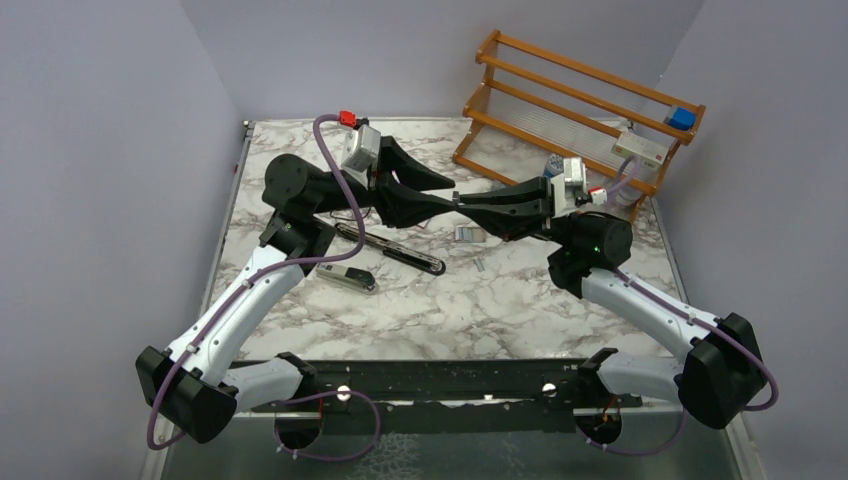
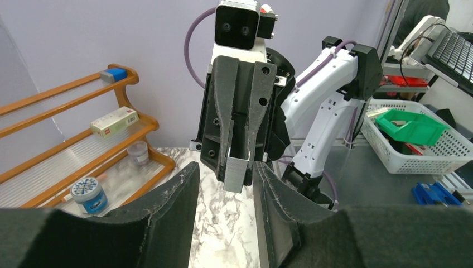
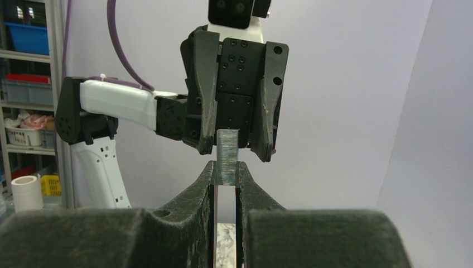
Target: Load the staples into the stapler
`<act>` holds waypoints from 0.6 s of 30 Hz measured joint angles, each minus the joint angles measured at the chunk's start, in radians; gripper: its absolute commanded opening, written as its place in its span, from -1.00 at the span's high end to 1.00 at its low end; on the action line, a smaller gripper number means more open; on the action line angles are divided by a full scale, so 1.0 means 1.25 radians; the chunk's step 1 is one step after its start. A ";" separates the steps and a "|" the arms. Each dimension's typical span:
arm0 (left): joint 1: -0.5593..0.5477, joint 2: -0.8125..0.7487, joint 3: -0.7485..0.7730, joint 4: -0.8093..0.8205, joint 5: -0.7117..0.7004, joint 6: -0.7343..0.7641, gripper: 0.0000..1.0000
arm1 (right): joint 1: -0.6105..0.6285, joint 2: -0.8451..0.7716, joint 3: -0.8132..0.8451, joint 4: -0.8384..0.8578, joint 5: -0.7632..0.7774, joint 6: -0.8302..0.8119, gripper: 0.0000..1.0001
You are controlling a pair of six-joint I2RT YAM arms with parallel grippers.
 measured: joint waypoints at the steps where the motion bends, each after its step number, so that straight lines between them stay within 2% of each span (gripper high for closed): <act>1: 0.000 0.000 0.000 0.000 0.000 0.000 0.16 | 0.000 0.000 0.000 0.000 0.000 0.000 0.77; 13: -0.010 0.005 0.000 0.003 0.000 0.000 0.11 | 0.000 0.009 0.011 0.000 -0.003 0.000 0.77; 18: -0.010 0.009 0.000 0.003 0.000 0.000 0.22 | 0.000 0.012 0.013 -0.001 -0.009 0.000 0.77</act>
